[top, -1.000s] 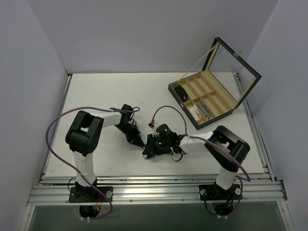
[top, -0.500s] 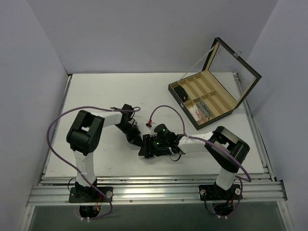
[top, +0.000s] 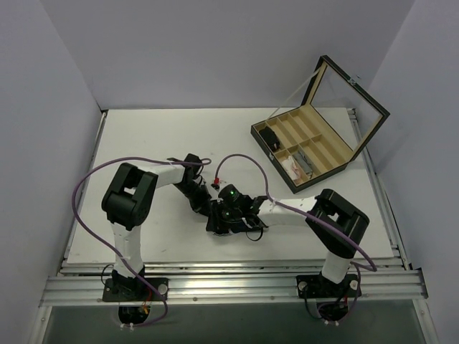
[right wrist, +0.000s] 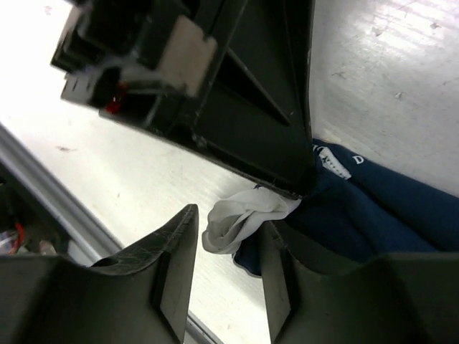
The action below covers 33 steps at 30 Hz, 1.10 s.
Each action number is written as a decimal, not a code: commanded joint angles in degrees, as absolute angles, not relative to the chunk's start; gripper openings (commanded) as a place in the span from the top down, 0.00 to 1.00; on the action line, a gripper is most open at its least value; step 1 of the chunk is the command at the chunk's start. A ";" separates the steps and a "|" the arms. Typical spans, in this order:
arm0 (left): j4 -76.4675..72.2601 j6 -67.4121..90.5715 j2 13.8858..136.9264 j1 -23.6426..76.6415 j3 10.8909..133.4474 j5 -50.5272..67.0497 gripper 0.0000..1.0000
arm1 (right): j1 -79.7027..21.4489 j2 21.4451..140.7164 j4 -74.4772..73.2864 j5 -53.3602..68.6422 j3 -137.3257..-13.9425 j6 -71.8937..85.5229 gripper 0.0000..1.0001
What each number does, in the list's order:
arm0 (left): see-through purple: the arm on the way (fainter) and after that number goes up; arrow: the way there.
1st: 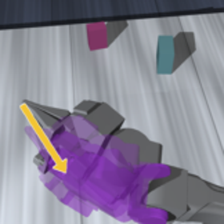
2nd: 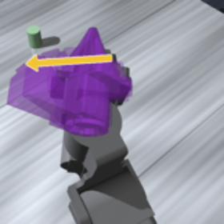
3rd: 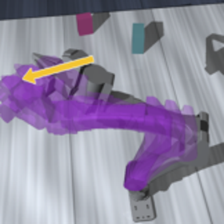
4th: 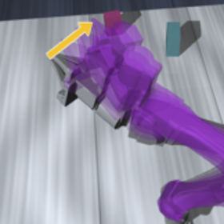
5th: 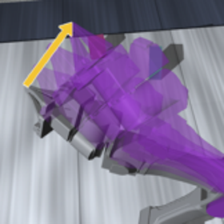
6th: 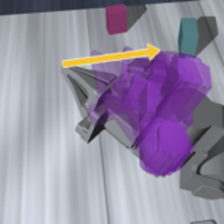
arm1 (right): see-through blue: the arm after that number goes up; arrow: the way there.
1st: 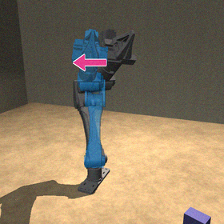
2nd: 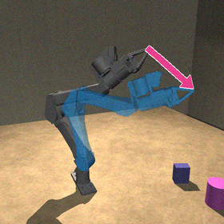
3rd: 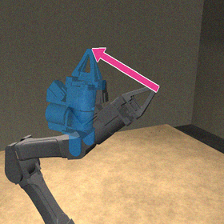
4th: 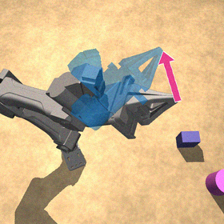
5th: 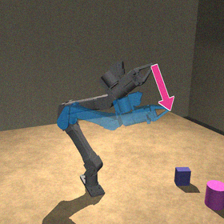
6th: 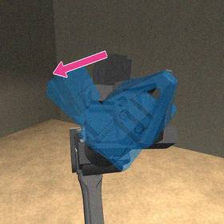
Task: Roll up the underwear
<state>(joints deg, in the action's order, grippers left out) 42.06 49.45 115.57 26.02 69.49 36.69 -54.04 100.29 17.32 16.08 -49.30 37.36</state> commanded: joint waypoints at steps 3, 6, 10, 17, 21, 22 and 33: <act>44.74 51.41 117.60 27.51 70.66 33.14 0.98 | -56.25 104.32 2.38 2.65 -54.66 37.18 0.72; 45.17 52.12 117.25 27.51 70.84 32.87 0.98 | -56.78 105.29 1.32 2.11 -54.93 38.14 0.85; 46.32 52.29 115.67 26.99 72.68 32.17 0.98 | -56.34 102.31 9.28 5.53 -49.41 39.20 1.00; 48.52 49.14 109.96 24.17 76.20 26.81 0.57 | -53.35 94.22 35.66 18.10 -30.07 43.85 1.00; 43.96 47.99 105.40 24.34 71.83 26.71 0.54 | -52.65 95.45 45.77 22.14 -24.36 47.27 1.00; 42.03 48.16 104.60 24.43 70.15 27.59 0.54 | -52.56 95.71 51.10 22.84 -21.82 48.24 1.00; 12.68 52.73 99.32 28.56 48.53 38.31 0.61 | -49.93 101.24 75.49 28.03 -10.73 53.96 1.00</act>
